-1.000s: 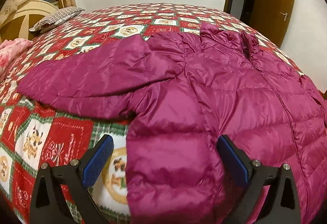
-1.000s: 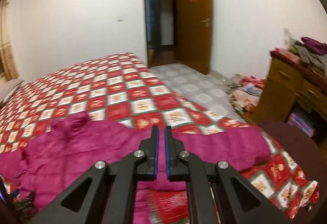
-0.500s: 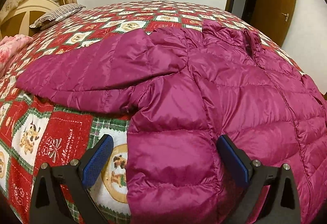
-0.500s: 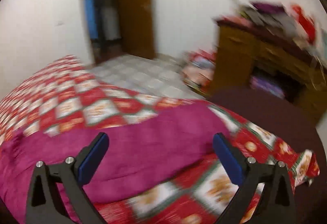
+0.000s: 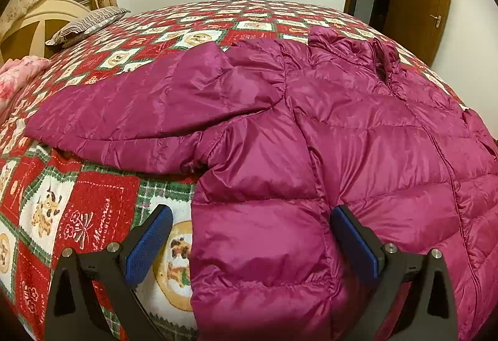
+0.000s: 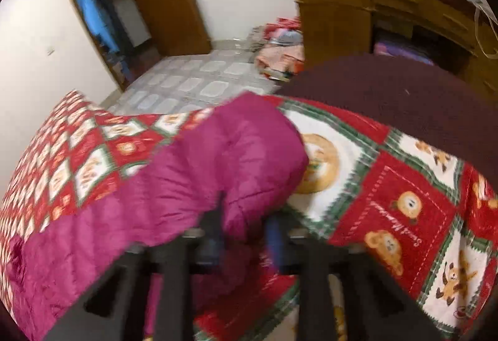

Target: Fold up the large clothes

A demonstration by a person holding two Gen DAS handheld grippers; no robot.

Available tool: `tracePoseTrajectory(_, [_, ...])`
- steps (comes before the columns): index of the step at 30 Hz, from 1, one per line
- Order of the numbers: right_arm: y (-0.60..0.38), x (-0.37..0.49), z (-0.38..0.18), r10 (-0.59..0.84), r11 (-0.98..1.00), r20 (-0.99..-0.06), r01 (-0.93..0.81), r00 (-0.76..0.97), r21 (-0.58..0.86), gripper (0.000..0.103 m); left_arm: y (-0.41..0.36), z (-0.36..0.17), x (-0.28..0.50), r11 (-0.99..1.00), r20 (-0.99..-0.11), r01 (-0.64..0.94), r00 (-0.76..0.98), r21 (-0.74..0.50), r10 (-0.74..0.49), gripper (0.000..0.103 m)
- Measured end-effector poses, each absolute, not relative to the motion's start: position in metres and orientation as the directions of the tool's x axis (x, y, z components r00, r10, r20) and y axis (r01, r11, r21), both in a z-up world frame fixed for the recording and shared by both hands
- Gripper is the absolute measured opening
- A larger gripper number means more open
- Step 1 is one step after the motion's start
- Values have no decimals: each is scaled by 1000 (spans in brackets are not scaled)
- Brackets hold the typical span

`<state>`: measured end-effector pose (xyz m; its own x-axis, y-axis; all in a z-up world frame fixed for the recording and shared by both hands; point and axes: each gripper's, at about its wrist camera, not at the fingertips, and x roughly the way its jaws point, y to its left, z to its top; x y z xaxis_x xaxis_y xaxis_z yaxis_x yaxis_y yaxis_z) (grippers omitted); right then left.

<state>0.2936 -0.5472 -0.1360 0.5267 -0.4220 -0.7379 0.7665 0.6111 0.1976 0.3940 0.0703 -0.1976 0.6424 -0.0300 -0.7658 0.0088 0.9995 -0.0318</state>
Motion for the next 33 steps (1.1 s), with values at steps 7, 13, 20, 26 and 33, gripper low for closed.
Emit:
tracePoseTrajectory(7, [-445,308,-51,-376,803,-595,570,710,173,15,70,-196,394,1000,-768,6,640,-22,-20,102])
tracePoseTrajectory(13, [-323,328,-16,-221,931,-542,340,810,129,15,80,-173,367,1000,-736,2,677,26,17,102])
tracePoseTrajectory(20, [-186,349,-34,-9,992,-549,77,836,102,15,127,-141,339,999,-680,-41,733,-18,18,102])
tracePoseTrajectory(26, [-102,373,-85,111,993,-610,-64,785,97,15,159,-133,333,996,-666,-91,744,-23,53,102])
tracePoseTrajectory(33, [-64,388,-137,217,976,-677,-167,703,140,69,172,-133,343,993,-675,-110,736,-48,49,102])
